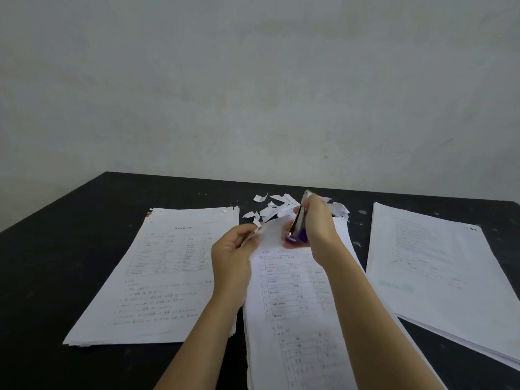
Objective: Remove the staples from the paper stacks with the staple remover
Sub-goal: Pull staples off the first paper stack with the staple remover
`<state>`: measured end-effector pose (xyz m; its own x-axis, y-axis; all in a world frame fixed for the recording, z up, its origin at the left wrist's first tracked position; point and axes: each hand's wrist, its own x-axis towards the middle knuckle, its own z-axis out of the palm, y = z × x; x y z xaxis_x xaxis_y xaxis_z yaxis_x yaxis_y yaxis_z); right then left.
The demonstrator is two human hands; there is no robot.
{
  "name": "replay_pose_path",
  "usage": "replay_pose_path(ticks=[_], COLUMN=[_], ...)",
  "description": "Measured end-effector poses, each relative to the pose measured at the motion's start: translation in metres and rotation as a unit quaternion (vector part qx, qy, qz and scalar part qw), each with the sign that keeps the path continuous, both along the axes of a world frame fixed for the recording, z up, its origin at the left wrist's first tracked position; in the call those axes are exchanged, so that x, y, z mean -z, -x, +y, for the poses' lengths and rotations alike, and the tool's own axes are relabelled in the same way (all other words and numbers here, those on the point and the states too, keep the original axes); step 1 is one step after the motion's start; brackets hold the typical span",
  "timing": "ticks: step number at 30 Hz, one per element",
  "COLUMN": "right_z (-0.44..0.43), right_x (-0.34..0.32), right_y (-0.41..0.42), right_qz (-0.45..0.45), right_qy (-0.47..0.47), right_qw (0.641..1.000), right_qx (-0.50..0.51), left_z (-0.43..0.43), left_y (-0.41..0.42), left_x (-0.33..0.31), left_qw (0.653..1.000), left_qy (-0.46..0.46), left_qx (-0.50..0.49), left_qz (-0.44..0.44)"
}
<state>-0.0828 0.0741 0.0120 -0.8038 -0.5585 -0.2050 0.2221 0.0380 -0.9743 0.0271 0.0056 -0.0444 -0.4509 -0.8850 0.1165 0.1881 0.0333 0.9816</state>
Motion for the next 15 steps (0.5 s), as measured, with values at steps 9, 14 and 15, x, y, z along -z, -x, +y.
replay_pose_path(ticks=[9, 14, 15], right_z=[0.033, 0.031, 0.031], right_x=[0.039, 0.051, 0.051], right_y=[-0.037, -0.051, -0.053], right_qz=[0.201, 0.245, 0.256], right_qy=[-0.016, 0.015, 0.011], right_qw=[0.974, 0.968, 0.966], right_qx=[-0.1, -0.05, -0.043], left_z=[0.006, 0.008, 0.008], left_y=[-0.005, -0.009, -0.01], left_x=[-0.002, -0.007, -0.008], left_qw=[0.999, 0.995, 0.992], left_qy=[-0.016, -0.079, -0.095], left_qx=[0.026, 0.042, 0.052], left_qz=[0.018, 0.044, 0.059])
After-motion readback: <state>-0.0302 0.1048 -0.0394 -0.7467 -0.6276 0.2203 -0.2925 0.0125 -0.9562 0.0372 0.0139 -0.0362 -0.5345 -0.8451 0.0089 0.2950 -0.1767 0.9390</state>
